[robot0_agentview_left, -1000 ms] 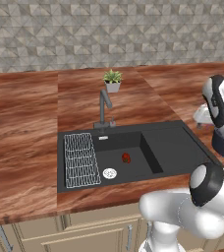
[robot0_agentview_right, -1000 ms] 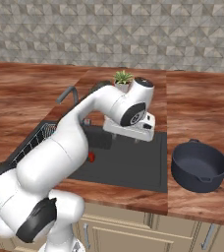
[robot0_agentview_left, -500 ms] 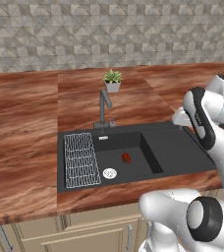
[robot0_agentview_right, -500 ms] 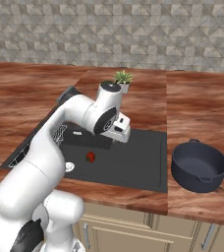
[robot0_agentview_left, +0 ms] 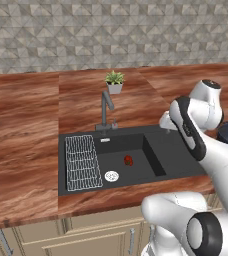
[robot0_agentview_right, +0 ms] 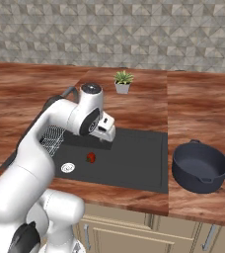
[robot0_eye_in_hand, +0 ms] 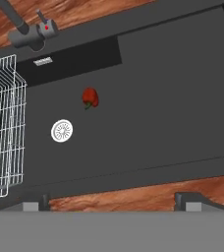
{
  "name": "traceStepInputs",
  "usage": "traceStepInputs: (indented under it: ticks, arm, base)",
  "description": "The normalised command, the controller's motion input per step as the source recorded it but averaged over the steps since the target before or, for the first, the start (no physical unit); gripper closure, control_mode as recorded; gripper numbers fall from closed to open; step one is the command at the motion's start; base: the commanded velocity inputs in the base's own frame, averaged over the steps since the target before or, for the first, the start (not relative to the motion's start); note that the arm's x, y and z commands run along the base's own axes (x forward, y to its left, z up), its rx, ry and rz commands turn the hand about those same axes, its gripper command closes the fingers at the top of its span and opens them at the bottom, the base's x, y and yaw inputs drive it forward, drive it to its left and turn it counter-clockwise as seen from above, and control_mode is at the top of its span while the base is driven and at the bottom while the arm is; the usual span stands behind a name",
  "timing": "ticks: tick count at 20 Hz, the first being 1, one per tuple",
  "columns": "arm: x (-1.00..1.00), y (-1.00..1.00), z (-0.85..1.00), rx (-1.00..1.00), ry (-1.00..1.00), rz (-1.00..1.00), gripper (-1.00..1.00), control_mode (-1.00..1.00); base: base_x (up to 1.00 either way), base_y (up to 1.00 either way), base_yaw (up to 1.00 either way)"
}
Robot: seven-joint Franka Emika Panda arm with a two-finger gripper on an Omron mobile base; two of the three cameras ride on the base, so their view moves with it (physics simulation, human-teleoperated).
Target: Dump the bell pepper from the pot into the sink. Then turn on the water and wash the bell pepper. Then turn off the water and put the bell pepper back in the pot.
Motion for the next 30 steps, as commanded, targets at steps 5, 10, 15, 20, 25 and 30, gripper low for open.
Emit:
traceStepInputs:
  ticks: [5,10,15,20,25,30]
  arm:
    - [0.14,0.05,0.0,0.0,0.01,0.0,-1.0,-1.0]
    - [0.11,0.0,0.0,0.01,0.07,0.0,-1.0,-1.0]
    - [0.23,0.0,-0.06,0.06,-0.05,0.0,-1.0,-1.0]
    - [0.3,0.06,-0.09,0.07,-0.12,0.0,-1.0,-1.0]
    - [0.21,0.17,-0.1,0.02,-0.15,0.0,-1.0,-1.0]
    - [0.17,0.2,-0.14,0.01,-0.12,0.01,-1.0,-1.0]
  base:
    - [0.0,0.0,0.0]
    - [0.0,0.0,0.0]
    - [0.0,0.0,0.0]
    - [0.0,0.0,0.0]
    - [0.0,0.0,0.0]
    - [0.0,0.0,0.0]
